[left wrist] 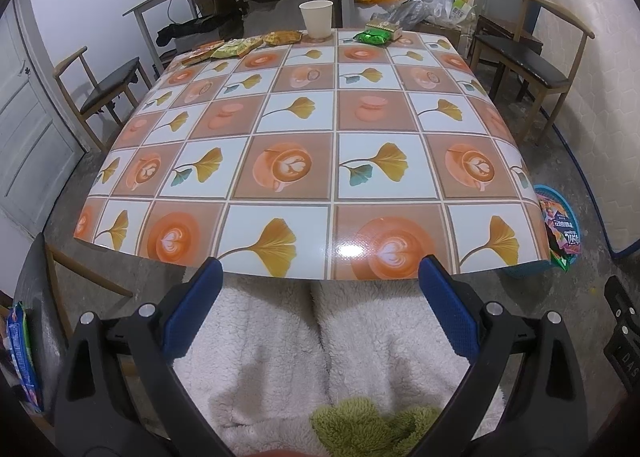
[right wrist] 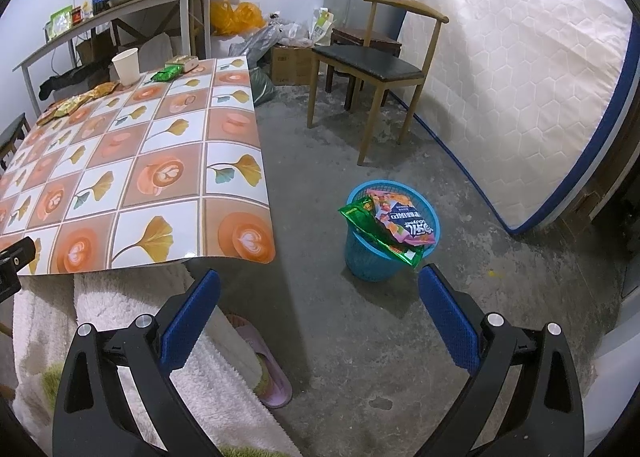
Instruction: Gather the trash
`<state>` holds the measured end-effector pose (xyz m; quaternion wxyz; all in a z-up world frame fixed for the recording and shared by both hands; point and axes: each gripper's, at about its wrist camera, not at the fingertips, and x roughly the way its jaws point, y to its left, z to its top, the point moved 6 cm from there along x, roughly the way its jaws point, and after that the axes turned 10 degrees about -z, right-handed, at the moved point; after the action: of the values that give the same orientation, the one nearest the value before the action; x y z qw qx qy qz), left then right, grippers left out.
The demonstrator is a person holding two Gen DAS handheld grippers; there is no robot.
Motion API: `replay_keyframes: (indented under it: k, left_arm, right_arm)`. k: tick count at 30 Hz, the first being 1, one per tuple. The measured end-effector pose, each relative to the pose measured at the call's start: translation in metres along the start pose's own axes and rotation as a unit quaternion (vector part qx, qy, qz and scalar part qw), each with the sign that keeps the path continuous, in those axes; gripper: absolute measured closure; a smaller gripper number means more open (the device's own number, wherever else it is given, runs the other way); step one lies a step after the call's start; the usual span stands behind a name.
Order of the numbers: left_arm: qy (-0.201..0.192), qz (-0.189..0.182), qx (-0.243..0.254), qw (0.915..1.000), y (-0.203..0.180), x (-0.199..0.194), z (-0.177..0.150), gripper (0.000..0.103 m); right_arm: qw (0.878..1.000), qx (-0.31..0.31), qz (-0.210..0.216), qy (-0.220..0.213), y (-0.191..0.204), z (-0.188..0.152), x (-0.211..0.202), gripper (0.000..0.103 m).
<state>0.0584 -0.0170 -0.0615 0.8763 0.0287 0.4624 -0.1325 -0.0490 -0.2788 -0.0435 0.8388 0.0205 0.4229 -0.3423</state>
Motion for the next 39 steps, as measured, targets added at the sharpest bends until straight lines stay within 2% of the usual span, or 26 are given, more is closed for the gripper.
replay_keyframes:
  k: [39]
  left_arm:
    - [-0.003, 0.001, -0.002, 1.0000, -0.0019, -0.0004, -0.0004, 0.009]
  right_arm:
    - [1.000, 0.007, 0.000, -0.001, 0.0002, 0.0008, -0.0044, 0.007]
